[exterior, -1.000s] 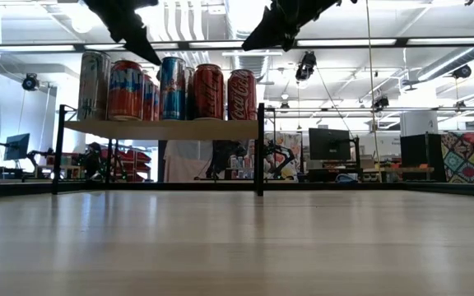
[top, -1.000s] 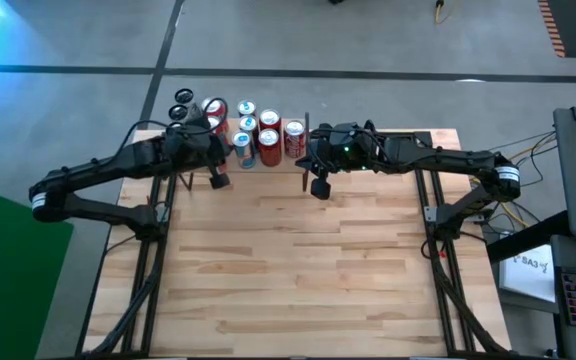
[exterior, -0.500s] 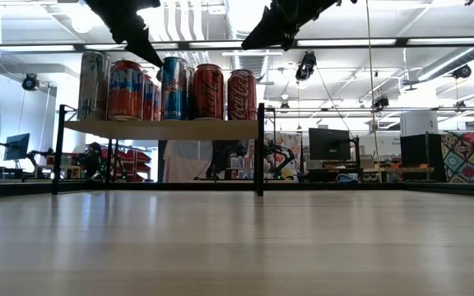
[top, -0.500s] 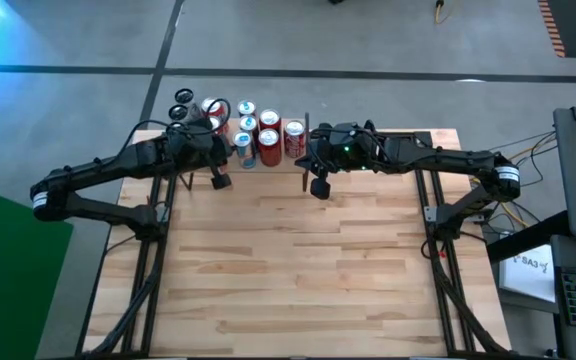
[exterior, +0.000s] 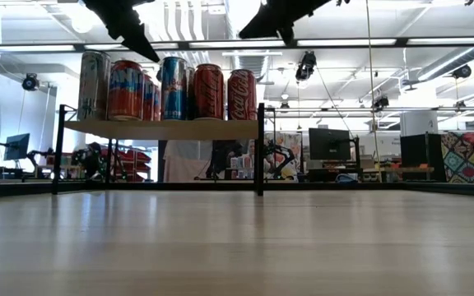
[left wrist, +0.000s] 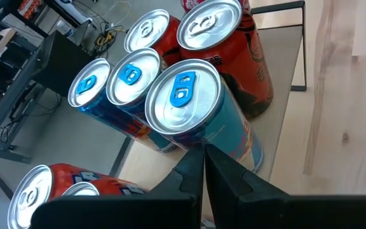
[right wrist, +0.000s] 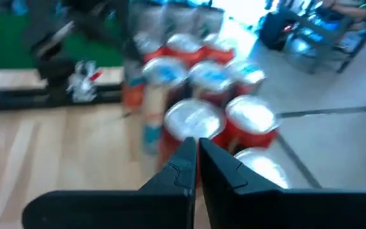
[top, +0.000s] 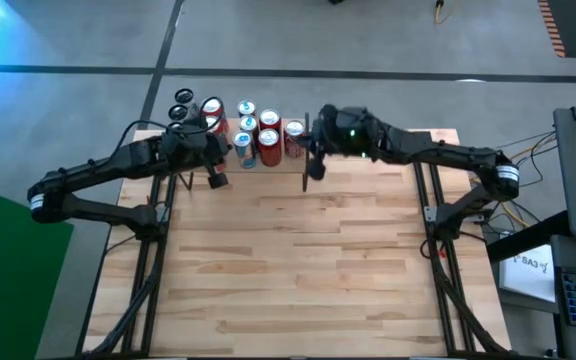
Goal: Place canned beverage on shelf
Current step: Adjust the blue soda can on the shelf
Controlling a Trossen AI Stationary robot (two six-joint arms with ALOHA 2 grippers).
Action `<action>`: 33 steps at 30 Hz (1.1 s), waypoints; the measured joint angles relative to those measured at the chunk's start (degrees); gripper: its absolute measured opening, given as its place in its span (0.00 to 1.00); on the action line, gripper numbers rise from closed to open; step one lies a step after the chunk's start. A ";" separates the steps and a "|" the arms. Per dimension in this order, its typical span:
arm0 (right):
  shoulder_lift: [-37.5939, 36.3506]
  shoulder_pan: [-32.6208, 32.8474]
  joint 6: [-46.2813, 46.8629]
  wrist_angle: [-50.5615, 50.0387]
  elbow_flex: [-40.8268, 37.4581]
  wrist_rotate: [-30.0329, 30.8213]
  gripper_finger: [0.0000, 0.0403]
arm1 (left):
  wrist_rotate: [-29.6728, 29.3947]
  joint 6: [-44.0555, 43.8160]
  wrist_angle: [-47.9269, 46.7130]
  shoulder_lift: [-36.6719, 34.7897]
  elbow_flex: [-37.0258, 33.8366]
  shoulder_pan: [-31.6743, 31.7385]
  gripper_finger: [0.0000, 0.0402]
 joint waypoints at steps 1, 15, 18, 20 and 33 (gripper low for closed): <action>0.28 -0.75 0.13 0.19 1.03 -0.11 0.02 | 0.01 0.09 0.00 -0.03 0.00 0.00 0.00; 19.44 -9.13 -0.03 -9.84 27.77 -7.19 0.02 | 0.02 2.49 -0.04 -0.43 0.00 0.00 0.00; 23.59 -9.79 -1.66 -14.36 34.39 -7.15 0.02 | 0.02 2.56 -0.02 -0.43 0.00 0.00 0.00; 25.56 -9.98 -3.87 -17.81 38.28 -8.01 0.02 | 0.02 2.56 0.00 -0.43 0.00 0.00 0.00; 29.22 -10.32 -7.47 -25.28 46.92 -12.90 0.02 | -0.30 2.40 0.14 -0.41 0.00 0.00 0.00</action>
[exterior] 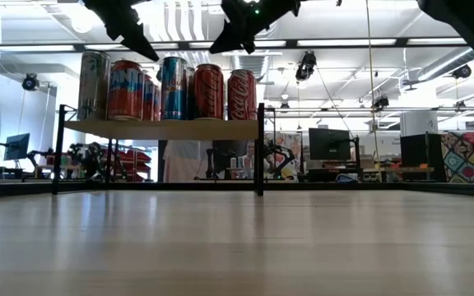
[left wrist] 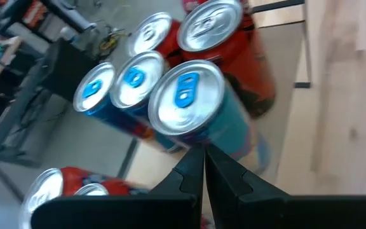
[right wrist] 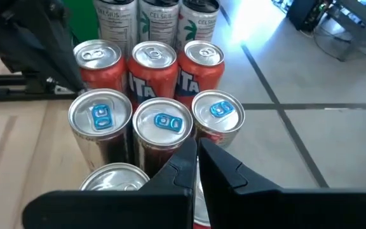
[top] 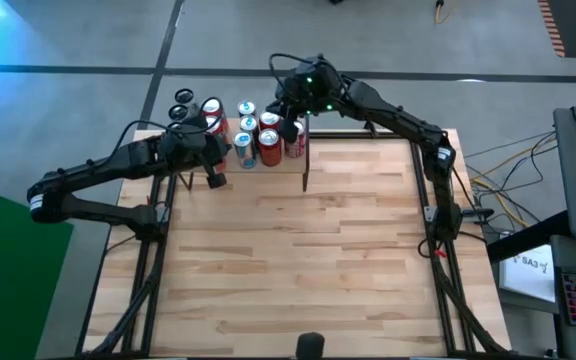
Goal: Place canned beverage on shelf
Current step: Adjust the blue soda can on the shelf
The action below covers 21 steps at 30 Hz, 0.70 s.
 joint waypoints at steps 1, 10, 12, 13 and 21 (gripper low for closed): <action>0.00 0.00 -0.22 -0.01 -0.02 0.00 0.02 | -0.83 -0.01 0.01 -0.01 0.00 0.00 0.00; -0.02 0.04 -0.44 -0.02 -0.44 0.02 0.02 | -3.21 0.33 1.31 0.20 0.00 0.07 0.00; -0.02 0.04 -0.51 0.00 -0.47 0.02 0.02 | -3.21 0.33 1.98 0.41 0.00 0.07 0.00; -0.02 0.04 -0.54 0.02 -0.47 0.02 0.02 | -3.22 0.33 2.01 0.49 0.00 0.07 0.00; -0.02 0.04 -0.64 -0.18 -0.54 0.04 0.02 | -3.28 1.18 2.35 1.83 -0.02 0.37 0.00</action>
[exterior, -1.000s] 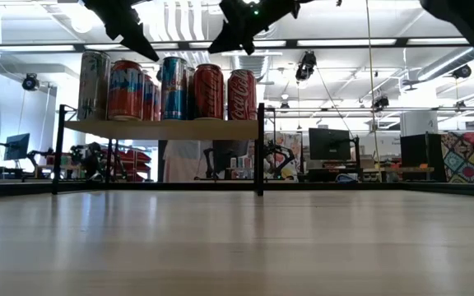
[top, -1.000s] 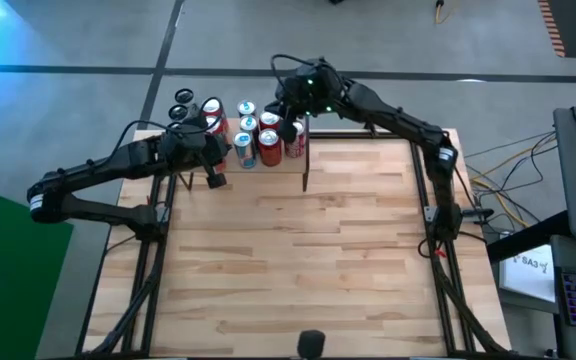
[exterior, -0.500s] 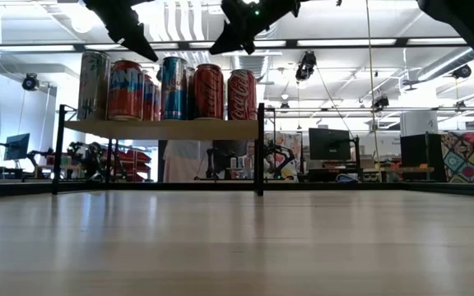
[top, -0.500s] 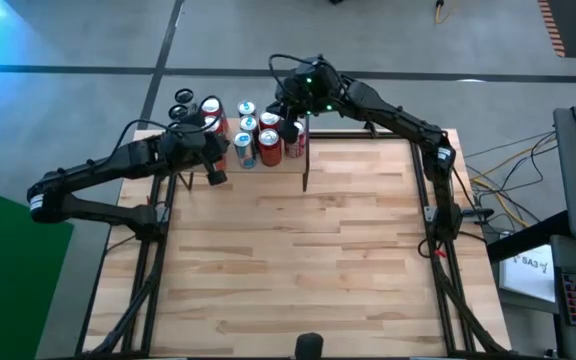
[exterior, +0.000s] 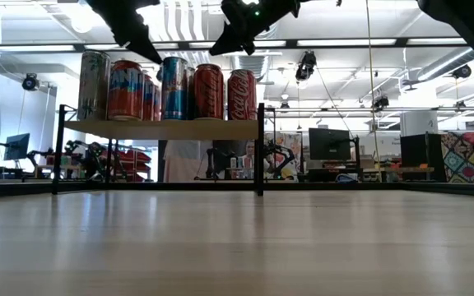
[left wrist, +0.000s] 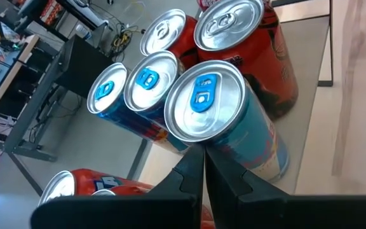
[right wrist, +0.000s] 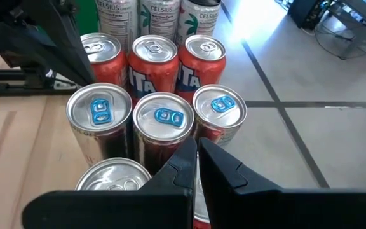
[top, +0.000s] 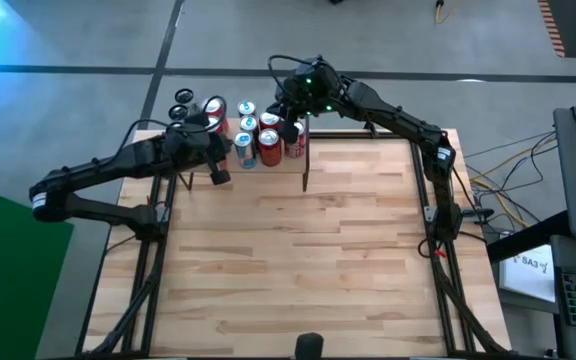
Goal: Place canned beverage on shelf
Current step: Adjust the blue soda can on the shelf
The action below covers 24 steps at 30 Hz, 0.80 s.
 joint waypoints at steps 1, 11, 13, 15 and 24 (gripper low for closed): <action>0.00 0.00 0.00 -0.04 0.00 0.02 0.02 | -0.01 0.02 -0.01 0.24 0.00 0.00 0.00; -0.11 0.21 -0.37 -0.95 -0.51 0.00 0.02 | 0.00 0.02 -0.13 0.60 -0.09 0.00 0.00; 0.14 0.37 -0.08 -0.22 -0.57 -0.03 0.02 | -0.02 0.02 -0.13 0.60 -0.09 0.00 0.00; 0.42 0.37 1.20 0.72 -0.57 0.00 0.02 | 0.00 0.02 -0.13 0.60 -0.09 0.00 0.00; 1.82 0.62 4.24 2.35 -0.59 -0.07 0.02 | 0.00 0.00 -0.17 0.58 -0.09 0.00 0.00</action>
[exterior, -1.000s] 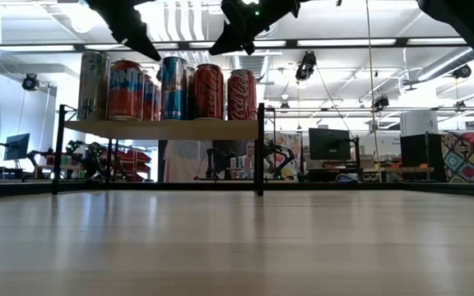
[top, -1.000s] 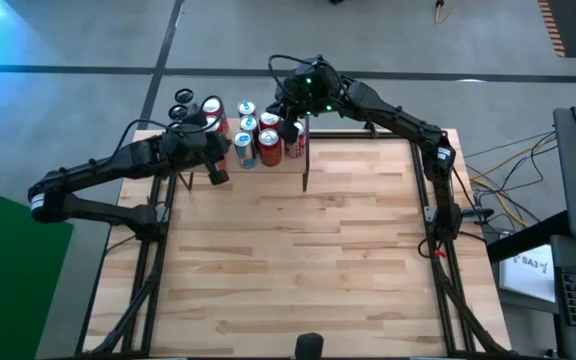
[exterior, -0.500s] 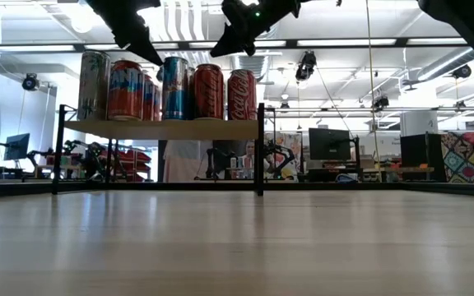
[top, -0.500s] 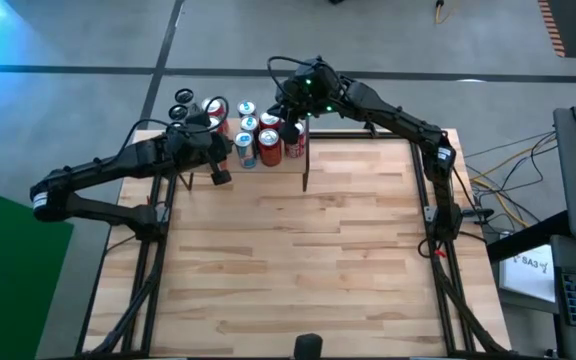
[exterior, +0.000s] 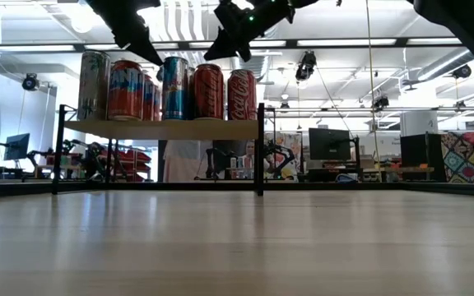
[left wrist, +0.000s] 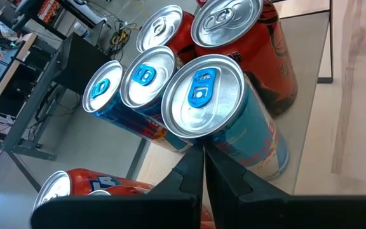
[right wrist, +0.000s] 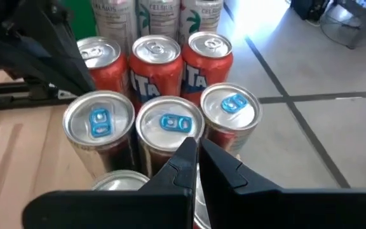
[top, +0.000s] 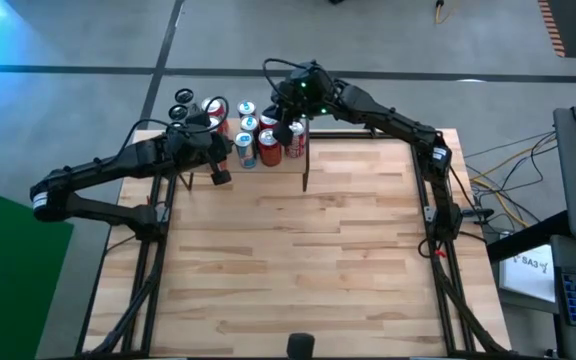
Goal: Place canned beverage on shelf
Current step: Adjust the blue soda can on the shelf
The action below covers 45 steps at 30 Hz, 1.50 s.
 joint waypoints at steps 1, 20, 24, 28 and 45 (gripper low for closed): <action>0.21 0.10 0.39 0.25 0.00 -0.10 0.02 | 0.02 0.01 0.00 0.00 0.00 0.00 0.00; 2.36 1.35 1.99 1.61 -0.02 0.17 0.02 | 0.23 -0.37 -0.26 -0.04 0.00 0.00 0.00; 2.47 1.24 1.66 1.43 -0.02 0.41 0.02 | 0.24 -0.33 -0.26 -0.04 0.00 0.01 0.00; 2.47 1.26 1.38 1.41 -0.02 1.93 0.02 | 0.24 -0.33 -0.26 -0.04 0.00 0.01 0.00; 2.47 1.63 0.53 1.38 -0.70 3.30 0.02 | 1.07 -0.37 -0.26 -0.04 0.00 0.02 0.00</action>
